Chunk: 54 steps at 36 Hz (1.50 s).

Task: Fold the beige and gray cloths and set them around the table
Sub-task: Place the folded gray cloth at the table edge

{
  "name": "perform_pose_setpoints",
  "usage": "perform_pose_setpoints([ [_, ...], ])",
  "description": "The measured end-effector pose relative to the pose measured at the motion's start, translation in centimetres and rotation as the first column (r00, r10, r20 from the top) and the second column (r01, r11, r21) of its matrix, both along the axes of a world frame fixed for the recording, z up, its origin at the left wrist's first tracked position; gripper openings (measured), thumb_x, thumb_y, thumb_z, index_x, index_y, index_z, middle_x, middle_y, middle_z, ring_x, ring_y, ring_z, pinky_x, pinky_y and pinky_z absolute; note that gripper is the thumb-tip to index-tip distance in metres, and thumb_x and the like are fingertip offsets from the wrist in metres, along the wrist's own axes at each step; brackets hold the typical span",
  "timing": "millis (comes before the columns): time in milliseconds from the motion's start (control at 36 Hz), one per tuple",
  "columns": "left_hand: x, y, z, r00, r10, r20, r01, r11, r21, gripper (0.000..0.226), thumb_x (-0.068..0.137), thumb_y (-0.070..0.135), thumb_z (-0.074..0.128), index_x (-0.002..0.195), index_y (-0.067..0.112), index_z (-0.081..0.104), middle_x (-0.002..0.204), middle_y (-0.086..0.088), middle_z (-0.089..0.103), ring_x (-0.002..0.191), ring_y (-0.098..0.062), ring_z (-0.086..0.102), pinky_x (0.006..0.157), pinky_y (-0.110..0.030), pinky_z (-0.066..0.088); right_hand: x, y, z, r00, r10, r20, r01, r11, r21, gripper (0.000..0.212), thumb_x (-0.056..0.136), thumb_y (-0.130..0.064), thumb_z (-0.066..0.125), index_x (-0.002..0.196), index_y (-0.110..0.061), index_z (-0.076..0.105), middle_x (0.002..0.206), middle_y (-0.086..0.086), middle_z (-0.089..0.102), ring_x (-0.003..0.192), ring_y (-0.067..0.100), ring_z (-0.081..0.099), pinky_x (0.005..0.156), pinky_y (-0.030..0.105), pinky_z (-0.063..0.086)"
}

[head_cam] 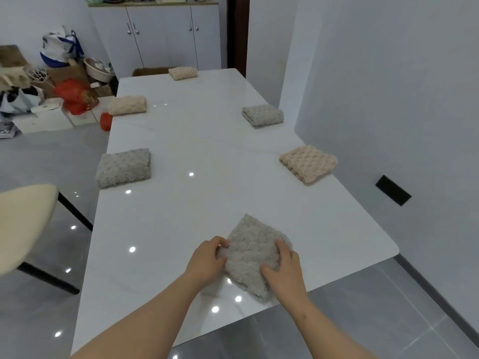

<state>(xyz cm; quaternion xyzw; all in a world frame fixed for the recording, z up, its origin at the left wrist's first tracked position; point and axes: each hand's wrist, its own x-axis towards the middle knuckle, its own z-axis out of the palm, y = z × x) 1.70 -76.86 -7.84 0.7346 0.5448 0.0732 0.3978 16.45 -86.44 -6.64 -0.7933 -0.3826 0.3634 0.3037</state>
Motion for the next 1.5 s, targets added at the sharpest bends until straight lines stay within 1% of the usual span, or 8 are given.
perform_pose_setpoints([
  [167,-0.7,-1.2,0.1,0.990,0.127,0.067,-0.124,0.991,-0.044,0.015,0.090,0.014,0.052,0.098,0.026,0.050,0.099,-0.005,0.060,0.086,-0.016,0.053,0.071,-0.021,0.041,0.8,-0.2,-0.5,0.995,-0.030,-0.100,0.035,0.998,0.051,0.066,0.082,-0.015,0.059,0.141,-0.020,0.030,0.138,0.003,0.036,0.125,0.018,0.040,0.107,0.034,0.037],
  [361,-0.2,-2.4,0.5,0.937,0.327,0.123,-0.309,0.940,-0.143,0.035,0.092,0.026,0.050,0.126,0.020,0.043,0.098,0.000,0.053,0.092,-0.017,0.051,0.081,-0.025,0.037,1.1,-1.1,-0.8,0.987,-0.117,-0.115,0.117,0.993,-0.005,0.055,0.087,-0.026,0.056,0.134,-0.016,0.029,0.126,0.009,0.044,0.092,0.017,0.049,0.074,0.026,0.038],
  [500,-0.3,-2.7,0.2,0.936,0.342,0.082,-0.331,0.936,-0.117,0.019,0.092,0.023,0.051,0.110,0.019,0.052,0.084,0.008,0.053,0.087,-0.015,0.052,0.077,-0.022,0.038,1.0,-0.8,-1.0,0.984,-0.064,-0.164,0.058,0.998,-0.040,0.053,0.087,-0.017,0.052,0.133,-0.017,0.026,0.122,0.008,0.050,0.098,0.022,0.056,0.063,0.023,0.040],
  [806,-0.3,-3.0,0.2,0.918,0.398,-0.003,-0.390,0.899,-0.199,0.009,0.081,0.022,0.063,0.084,0.023,0.054,0.084,0.007,0.055,0.085,-0.015,0.053,0.085,-0.032,0.047,1.5,0.0,-0.1,0.965,-0.030,-0.260,0.048,0.997,0.066,0.055,0.088,-0.008,0.050,0.137,-0.021,0.031,0.110,-0.004,0.047,0.094,0.012,0.052,0.063,0.011,0.038],
  [889,0.2,-2.5,0.6,0.873,0.481,0.077,-0.452,0.859,-0.240,0.017,0.085,0.026,0.058,0.099,0.018,0.054,0.092,0.003,0.056,0.083,-0.013,0.052,0.073,-0.026,0.044,1.8,0.0,-0.1,0.967,-0.039,-0.251,0.058,0.996,0.069,0.057,0.087,-0.008,0.052,0.139,-0.018,0.031,0.110,-0.004,0.044,0.093,0.011,0.051,0.061,0.009,0.036],
  [1000,0.9,-2.2,0.4,0.890,0.449,0.080,-0.426,0.880,-0.210,0.036,0.089,0.028,0.056,0.121,0.013,0.050,0.101,0.001,0.055,0.094,-0.017,0.053,0.080,-0.025,0.042,2.0,0.2,-0.1,0.967,-0.008,-0.254,0.022,0.998,0.052,0.053,0.086,-0.007,0.050,0.134,-0.023,0.034,0.100,-0.009,0.050,0.085,0.002,0.053,0.064,0.014,0.039],
  [1278,1.0,-1.9,-0.1,0.880,0.469,0.080,-0.447,0.872,-0.202,0.031,0.087,0.022,0.060,0.116,0.013,0.054,0.091,0.000,0.057,0.095,-0.021,0.058,0.089,-0.032,0.049,2.0,2.0,-0.2,0.987,0.043,-0.156,-0.036,0.998,0.048,0.053,0.084,-0.002,0.049,0.132,-0.023,0.038,0.121,0.004,0.052,0.103,0.018,0.054,0.083,0.026,0.046],
  [1500,1.1,-1.4,0.0,0.862,0.493,0.113,-0.458,0.856,-0.239,0.032,0.086,0.021,0.062,0.116,0.011,0.055,0.085,0.001,0.058,0.086,-0.020,0.057,0.078,-0.028,0.047,2.7,3.3,0.2,0.986,0.044,-0.164,-0.031,0.996,0.079,0.046,0.087,-0.001,0.044,0.129,-0.019,0.043,0.108,-0.002,0.054,0.093,0.012,0.054,0.070,0.016,0.041],
])
